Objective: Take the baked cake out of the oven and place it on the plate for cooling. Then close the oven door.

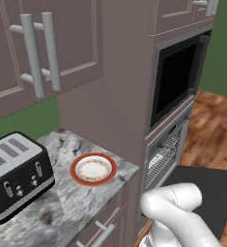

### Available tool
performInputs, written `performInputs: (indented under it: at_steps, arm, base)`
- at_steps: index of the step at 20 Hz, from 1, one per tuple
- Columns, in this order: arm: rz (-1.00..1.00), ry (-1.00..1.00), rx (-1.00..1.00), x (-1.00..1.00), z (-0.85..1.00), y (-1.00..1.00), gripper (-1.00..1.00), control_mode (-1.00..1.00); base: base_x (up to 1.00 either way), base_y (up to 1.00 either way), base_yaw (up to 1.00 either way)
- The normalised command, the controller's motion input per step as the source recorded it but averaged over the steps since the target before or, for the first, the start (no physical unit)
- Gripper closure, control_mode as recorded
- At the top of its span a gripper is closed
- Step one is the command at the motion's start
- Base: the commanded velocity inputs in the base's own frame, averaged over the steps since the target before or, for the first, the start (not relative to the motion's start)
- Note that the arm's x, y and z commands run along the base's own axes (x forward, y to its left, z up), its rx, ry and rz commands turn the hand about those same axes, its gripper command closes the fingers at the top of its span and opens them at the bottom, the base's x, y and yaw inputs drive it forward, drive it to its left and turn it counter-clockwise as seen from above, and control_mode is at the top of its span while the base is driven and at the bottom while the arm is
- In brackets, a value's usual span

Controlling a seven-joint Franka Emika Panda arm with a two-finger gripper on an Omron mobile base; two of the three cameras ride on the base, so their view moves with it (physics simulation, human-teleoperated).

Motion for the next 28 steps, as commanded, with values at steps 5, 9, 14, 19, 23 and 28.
performInputs:
  at_steps: [5,9,14,19,23,28]
  arm:
    - [0.0,0.35,-0.31,0.15,0.54,0.16,-1.0,-1.0]
    - [0.11,0.48,0.02,0.14,0.5,0.03,-1.0,-1.0]
    - [0.15,0.42,0.19,0.0,0.16,0.0,-1.0,-1.0]
    - [0.11,0.2,0.15,0.05,0.0,0.0,-1.0,-1.0]
    - [0.08,0.07,0.0,0.23,-0.07,0.2,-1.0,-1.0]
    - [0.0,-0.15,0.01,0.0,-0.01,0.2,-1.0,-1.0]
  base:
    - [0.0,0.0,0.0]
    - [0.0,0.0,0.0]
    - [0.0,0.0,0.0]
    - [0.0,0.0,0.0]
    - [0.0,0.0,0.0]
    - [0.0,0.0,0.0]
